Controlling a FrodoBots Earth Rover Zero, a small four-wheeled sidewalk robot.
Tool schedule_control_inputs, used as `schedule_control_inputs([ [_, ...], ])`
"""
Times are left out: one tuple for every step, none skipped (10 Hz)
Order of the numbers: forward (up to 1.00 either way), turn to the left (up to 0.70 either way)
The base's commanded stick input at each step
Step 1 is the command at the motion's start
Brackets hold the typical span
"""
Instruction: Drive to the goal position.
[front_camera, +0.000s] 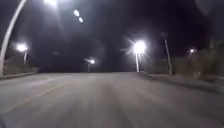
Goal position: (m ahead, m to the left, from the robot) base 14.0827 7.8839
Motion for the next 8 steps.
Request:
schedule_control_inputs([
  [0.85,0.00],
  [0.85,0.00],
  [0.85,0.00],
  [0.85,0.00],
  [0.85,0.00],
  [0.85,0.00],
  [0.85,0.00],
  [0.85,0.00],
])
